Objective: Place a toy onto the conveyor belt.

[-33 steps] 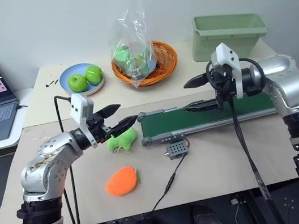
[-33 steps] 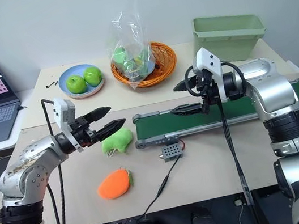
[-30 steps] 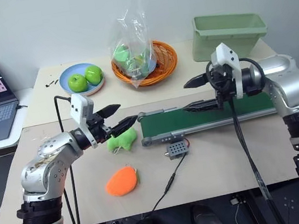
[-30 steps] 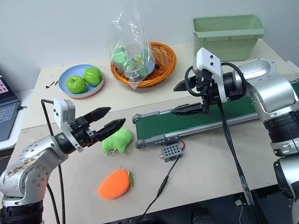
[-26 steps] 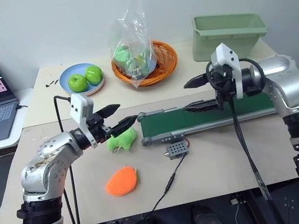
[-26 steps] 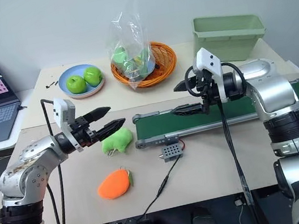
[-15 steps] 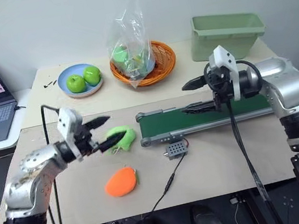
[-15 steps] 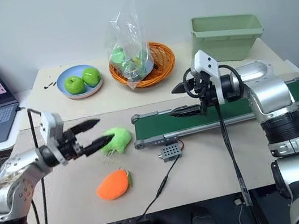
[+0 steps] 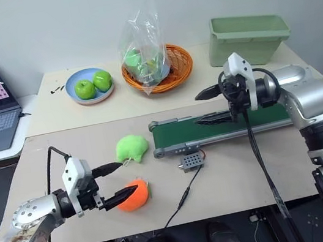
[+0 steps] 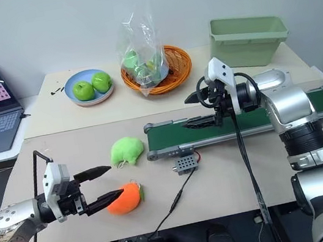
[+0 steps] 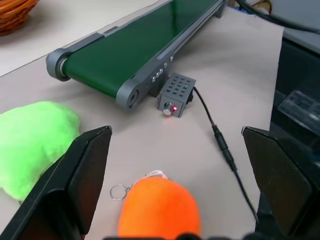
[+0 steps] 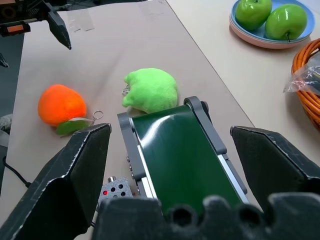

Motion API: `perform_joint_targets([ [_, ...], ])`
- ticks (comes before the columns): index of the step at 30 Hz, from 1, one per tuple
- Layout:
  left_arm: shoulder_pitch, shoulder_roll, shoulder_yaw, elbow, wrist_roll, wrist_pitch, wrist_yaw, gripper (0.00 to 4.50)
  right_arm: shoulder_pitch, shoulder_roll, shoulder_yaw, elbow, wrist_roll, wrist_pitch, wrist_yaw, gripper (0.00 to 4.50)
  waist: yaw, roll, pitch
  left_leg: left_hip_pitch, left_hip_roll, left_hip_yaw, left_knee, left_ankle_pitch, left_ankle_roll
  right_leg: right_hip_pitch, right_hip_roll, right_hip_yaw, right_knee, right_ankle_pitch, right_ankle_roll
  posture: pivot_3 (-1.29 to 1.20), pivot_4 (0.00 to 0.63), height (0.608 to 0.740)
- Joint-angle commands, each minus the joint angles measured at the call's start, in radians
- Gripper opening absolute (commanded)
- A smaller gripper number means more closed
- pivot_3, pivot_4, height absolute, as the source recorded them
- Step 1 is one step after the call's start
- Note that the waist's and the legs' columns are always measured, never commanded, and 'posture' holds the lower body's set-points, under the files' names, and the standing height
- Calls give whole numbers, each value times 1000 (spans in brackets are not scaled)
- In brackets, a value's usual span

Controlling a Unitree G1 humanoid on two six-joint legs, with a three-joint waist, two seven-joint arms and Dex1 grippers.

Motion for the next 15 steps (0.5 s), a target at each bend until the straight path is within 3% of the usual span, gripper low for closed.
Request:
perform_joint_targets([
  [1, 21, -3, 5, 19, 45, -74, -7, 4447, 8, -15, -25, -30, 5, -17, 1, 4500, 0, 0, 0, 0, 0, 0, 0, 0, 0, 0, 0, 0, 0, 0, 0, 0, 150, 740],
  [4, 51, -14, 59, 30, -7, -29, 18, 4447, 19, -19, -25, -35, 3, -18, 0, 4500, -2, 0, 0, 0, 0, 0, 0, 0, 0, -1, 0, 0, 0, 0, 0, 0, 150, 740],
  [10, 99, -48, 229, 157, -444, 503, 225, 4447, 7, -3, -10, -12, -9, -34, -2, 4500, -7, 1, 0, 1, 1, 0, -1, 0, 0, -1, 0, 0, 1, 0, 0, 0, 150, 740],
  [15, 67, -133, 352, 367, -663, 742, 437, 4447, -11, 8, -4, 10, -19, -50, 5, 4500, -6, 0, 0, 4, 1, 0, 0, 0, 0, 1, 0, 0, 2, -1, 1, 0, 150, 740],
])
